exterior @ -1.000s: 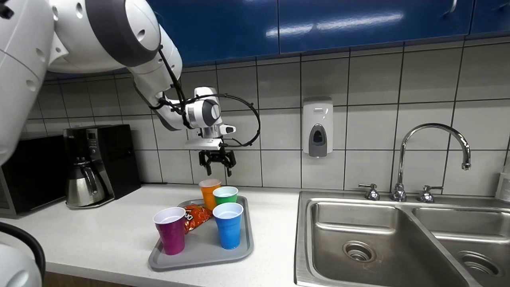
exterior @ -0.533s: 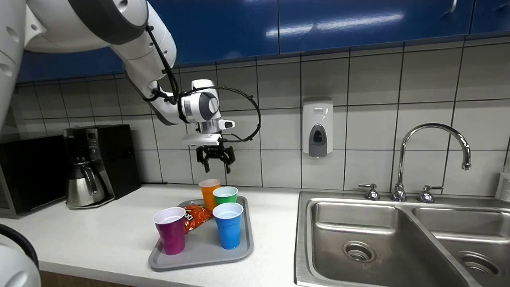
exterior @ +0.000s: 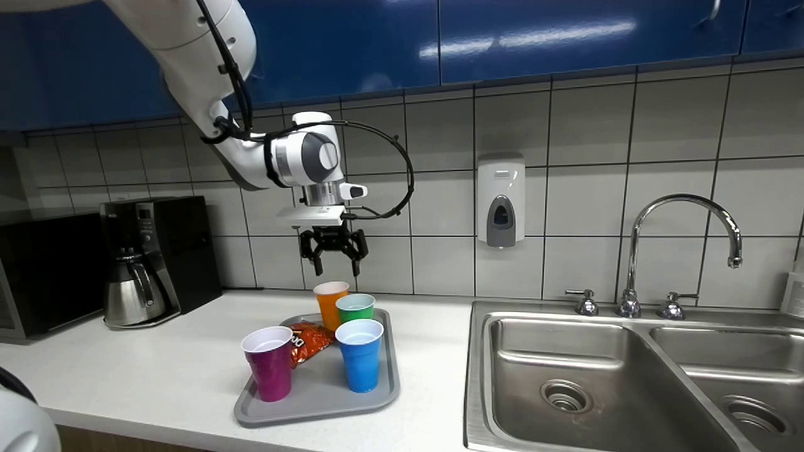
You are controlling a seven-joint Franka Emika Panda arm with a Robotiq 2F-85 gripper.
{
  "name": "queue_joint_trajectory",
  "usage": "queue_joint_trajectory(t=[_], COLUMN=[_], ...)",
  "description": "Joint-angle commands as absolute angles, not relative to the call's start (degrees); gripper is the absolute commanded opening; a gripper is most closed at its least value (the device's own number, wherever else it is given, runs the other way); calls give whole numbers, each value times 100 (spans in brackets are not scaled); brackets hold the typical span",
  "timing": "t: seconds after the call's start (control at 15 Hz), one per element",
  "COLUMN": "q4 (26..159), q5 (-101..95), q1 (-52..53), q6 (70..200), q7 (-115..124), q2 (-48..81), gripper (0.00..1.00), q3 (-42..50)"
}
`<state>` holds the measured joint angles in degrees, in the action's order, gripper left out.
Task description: Put the purple, blue and green cups onto the tray
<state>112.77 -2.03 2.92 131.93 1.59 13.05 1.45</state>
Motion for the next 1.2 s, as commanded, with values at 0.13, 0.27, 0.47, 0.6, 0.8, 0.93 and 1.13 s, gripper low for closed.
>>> queue_joint_trajectory(t=[0.13, 0.27, 0.47, 0.6, 0.8, 0.93, 1.13], q4=[12516, 12870, 13360, 13628, 13934, 13682, 13676], q5=[-335, -537, -698, -747, -765, -633, -632], q1=[136, 154, 132, 114, 86, 129, 131], q6=[13228, 13304, 13173, 13075, 12914, 13069, 13085], q7=[-182, -75, -99, -75, -58, -52, -51], q2=[69, -299, -859, -1182, -1568, -1206, -1157], gripper=[100, 100, 100, 100, 100, 100, 100], q3=[116, 122, 108, 106, 105, 84, 80])
